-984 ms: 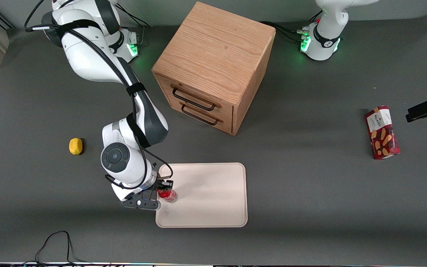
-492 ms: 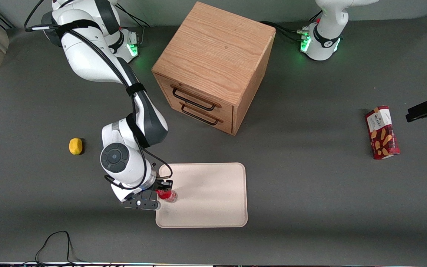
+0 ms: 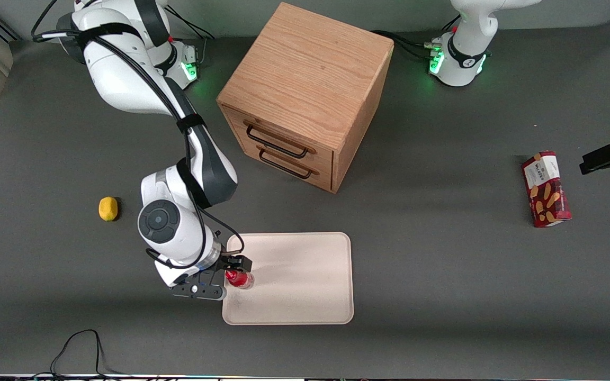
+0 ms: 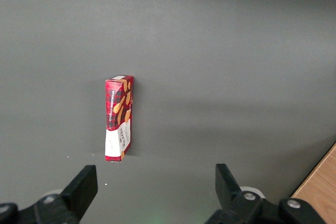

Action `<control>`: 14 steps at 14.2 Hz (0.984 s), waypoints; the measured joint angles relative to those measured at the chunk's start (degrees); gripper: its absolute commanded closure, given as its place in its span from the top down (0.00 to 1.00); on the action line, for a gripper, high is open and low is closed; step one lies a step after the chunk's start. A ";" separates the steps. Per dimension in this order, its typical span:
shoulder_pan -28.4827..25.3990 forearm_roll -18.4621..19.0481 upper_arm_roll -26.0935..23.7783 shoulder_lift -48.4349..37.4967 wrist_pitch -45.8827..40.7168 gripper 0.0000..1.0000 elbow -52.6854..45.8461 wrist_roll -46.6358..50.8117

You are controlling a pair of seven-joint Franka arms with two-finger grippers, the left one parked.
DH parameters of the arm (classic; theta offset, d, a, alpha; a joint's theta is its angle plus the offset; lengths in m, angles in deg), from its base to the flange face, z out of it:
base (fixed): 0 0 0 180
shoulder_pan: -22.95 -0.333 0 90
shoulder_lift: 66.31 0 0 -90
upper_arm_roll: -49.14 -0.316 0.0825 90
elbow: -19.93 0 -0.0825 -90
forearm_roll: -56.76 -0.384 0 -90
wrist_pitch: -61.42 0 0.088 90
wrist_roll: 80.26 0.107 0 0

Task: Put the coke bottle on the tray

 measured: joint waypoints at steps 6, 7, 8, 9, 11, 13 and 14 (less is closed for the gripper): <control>0.06 -0.13 0.06 -15.43 -15.89 1.00 4.44 2.47; 0.29 -0.13 0.15 -18.65 -19.24 1.00 4.97 2.56; 0.85 -0.13 0.22 -21.85 -22.02 1.00 5.74 2.57; 1.86 -0.13 0.17 -25.15 -24.40 1.00 6.92 2.48; 5.48 -0.13 -0.86 -31.91 -27.54 1.00 10.74 0.02; 11.63 -0.13 -3.37 -38.88 -28.41 1.00 16.57 -5.90; 15.07 -0.13 -4.50 -42.03 -28.41 1.00 19.74 -9.67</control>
